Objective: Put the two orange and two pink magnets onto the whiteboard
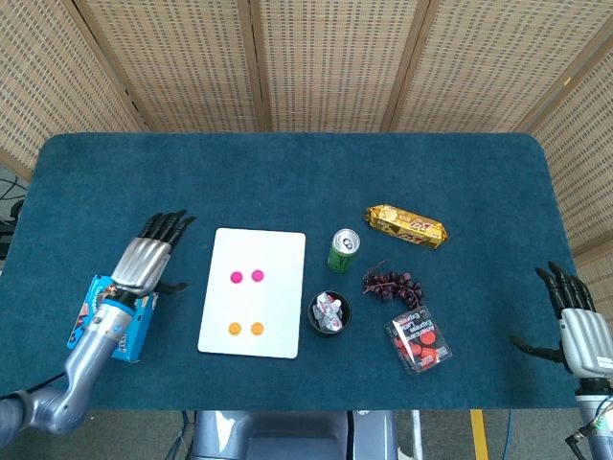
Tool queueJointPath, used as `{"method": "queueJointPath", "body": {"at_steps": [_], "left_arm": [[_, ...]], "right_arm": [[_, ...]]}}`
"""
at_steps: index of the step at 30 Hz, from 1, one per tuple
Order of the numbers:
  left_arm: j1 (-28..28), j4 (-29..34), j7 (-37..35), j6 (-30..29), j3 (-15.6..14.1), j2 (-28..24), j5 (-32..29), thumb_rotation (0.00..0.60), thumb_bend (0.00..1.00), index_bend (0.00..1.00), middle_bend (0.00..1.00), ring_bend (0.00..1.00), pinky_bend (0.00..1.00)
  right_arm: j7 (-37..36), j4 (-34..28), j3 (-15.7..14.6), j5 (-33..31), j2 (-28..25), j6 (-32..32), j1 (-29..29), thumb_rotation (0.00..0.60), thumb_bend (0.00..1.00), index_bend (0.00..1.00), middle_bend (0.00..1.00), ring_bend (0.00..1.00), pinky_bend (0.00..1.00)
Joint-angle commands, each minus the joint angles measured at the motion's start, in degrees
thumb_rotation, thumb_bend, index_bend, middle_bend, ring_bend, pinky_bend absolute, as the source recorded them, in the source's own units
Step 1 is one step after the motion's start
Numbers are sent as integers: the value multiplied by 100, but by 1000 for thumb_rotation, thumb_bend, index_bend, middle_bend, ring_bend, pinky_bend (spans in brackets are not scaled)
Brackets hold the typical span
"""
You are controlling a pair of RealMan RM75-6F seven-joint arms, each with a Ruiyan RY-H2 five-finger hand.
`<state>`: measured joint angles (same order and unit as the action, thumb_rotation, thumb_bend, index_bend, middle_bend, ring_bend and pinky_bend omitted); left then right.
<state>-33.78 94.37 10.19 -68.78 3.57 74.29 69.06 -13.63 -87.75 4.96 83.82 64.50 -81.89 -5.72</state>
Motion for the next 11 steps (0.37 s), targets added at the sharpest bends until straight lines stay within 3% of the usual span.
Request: {"method": "queueJointPath", "body": {"at_steps": [1,5,11], "left_arm": [[827,122,-602,-963,-359,-418,511,600,33,0,0,0,0],[1367,144,-720,-1509,-528,-591,668,600,26,0,0,0,0],[1765,145,-761,-1793,-610,-724,840,600,27,0,0,0,0]], "right_arm": [[85,5,24,-12,34,-45,7,600,156,0,0,0,0],[188,3,68,-63,84,-117,27,600,156,0,0,0,0],[292,-9,96,-70,126,-217,60,600,156,0,0,0,0]]}}
